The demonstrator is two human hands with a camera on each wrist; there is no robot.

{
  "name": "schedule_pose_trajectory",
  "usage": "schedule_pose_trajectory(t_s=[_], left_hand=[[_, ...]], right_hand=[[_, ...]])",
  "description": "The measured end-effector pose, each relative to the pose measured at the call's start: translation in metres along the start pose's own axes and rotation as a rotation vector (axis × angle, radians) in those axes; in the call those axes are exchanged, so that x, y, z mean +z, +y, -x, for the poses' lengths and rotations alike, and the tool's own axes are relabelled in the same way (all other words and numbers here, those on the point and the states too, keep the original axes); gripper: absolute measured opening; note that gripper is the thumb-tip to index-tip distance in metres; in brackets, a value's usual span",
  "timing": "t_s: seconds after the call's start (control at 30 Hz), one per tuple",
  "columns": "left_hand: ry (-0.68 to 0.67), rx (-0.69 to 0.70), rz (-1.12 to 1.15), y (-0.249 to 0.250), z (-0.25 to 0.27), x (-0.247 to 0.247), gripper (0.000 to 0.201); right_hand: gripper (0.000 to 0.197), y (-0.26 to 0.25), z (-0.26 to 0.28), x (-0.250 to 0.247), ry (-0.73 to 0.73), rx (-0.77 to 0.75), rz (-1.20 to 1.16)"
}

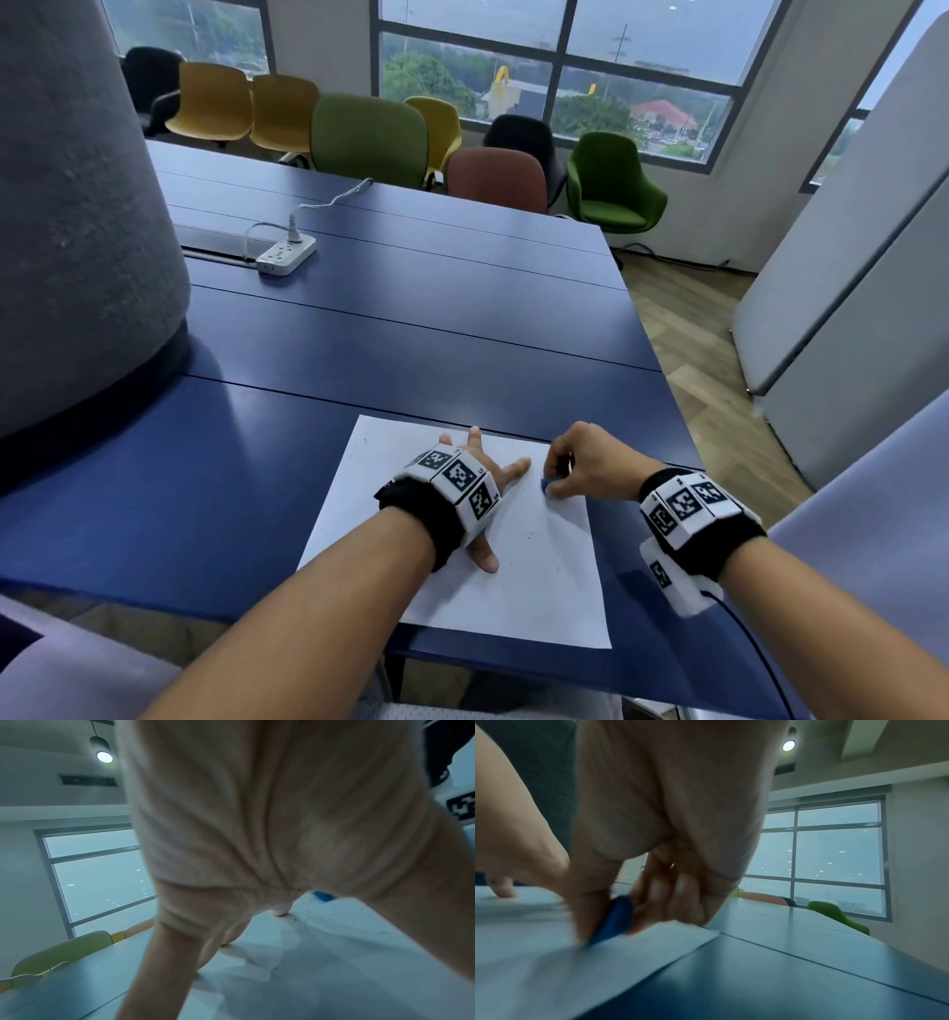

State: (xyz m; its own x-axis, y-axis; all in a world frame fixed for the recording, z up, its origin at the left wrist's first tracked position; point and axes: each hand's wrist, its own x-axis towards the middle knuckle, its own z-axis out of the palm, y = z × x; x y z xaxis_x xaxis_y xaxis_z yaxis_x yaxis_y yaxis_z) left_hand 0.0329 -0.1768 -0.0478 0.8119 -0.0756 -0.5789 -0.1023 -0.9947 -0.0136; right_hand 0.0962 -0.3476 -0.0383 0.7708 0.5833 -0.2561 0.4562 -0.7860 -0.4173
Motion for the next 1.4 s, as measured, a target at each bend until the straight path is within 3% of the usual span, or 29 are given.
schedule_pose_trajectory(t_s=[0.1,0.23,0.27,0.4,0.57,0.73,1.0,1.2,1.33,1.4], left_hand=[[-0.003,-0.013,-0.005,-0.001,0.000,0.001,0.142],[0.011,-0.008,-0.002,-0.002,0.000,0.001,0.141],[0.014,-0.007,-0.002,-0.001,0.000,0.001,0.141],[0.010,-0.025,-0.020,-0.001,0.000,0.001,0.143],[0.008,-0.023,-0.027,0.001,0.002,-0.001,0.143],[0.018,0.003,-0.038,0.000,0.008,-0.003,0.141],[0.060,0.120,-0.008,0.006,0.020,-0.007,0.121],[0.052,0.102,0.005,0.012,0.019,0.005,0.135],[0.054,0.110,-0.008,0.012,0.017,0.006,0.137],[0.056,0.112,-0.006,0.012,0.016,0.007,0.136]], right_hand=[[0.012,-0.006,0.007,-0.002,-0.172,0.011,0.027],[0.009,-0.002,0.002,-0.001,0.036,-0.002,-0.018],[0.009,-0.001,0.004,0.000,0.026,-0.008,-0.029],[0.011,-0.008,0.014,0.001,-0.245,-0.019,0.034],[0.008,-0.004,0.013,0.006,-0.043,-0.043,-0.031],[0.009,-0.001,0.021,0.005,-0.076,-0.050,0.006],[0.009,-0.001,0.023,0.004,-0.064,-0.059,0.048],[0.013,-0.005,0.019,0.007,0.009,-0.074,0.084],[0.013,-0.016,0.024,0.006,-0.127,-0.114,0.096],[0.009,-0.017,0.019,0.004,-0.087,-0.111,0.101]])
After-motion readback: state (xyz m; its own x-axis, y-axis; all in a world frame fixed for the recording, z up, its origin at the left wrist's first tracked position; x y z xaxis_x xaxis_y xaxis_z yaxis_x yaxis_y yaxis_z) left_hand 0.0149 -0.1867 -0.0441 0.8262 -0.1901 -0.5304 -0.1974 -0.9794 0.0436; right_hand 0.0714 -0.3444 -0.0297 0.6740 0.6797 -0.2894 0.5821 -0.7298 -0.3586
